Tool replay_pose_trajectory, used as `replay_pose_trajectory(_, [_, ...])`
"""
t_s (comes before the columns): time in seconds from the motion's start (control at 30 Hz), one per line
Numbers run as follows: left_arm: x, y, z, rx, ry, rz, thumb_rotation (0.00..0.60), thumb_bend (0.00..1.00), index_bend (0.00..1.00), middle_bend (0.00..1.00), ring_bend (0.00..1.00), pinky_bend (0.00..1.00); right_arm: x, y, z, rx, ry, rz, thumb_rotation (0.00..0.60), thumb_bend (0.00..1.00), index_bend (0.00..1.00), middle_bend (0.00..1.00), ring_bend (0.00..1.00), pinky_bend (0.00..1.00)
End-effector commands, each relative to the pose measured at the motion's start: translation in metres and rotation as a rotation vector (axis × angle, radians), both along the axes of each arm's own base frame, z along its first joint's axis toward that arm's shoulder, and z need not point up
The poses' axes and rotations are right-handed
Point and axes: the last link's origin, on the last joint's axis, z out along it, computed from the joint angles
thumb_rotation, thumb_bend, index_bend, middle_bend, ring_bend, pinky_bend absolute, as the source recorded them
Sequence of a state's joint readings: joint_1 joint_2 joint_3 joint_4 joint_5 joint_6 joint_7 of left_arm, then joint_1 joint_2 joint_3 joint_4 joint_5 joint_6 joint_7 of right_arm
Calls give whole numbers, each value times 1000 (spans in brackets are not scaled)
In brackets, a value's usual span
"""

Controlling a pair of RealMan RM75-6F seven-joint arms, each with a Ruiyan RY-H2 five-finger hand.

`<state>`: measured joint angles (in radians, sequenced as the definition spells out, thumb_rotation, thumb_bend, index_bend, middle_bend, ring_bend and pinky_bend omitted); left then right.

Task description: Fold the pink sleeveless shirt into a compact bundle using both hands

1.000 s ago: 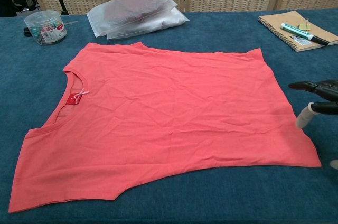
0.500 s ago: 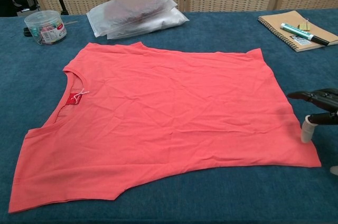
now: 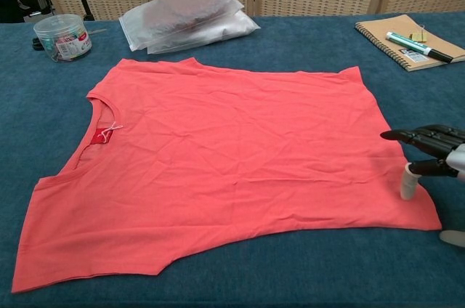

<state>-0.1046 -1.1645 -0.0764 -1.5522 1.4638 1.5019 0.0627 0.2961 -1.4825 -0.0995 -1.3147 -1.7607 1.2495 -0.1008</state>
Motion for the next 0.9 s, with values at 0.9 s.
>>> replay_pose_trajectory(0.9, [5,-5,-16,-70,0,-107,600,0,0,0,0,0,9,-13,-11,-20,-54,33,600,407,595,0,0,0])
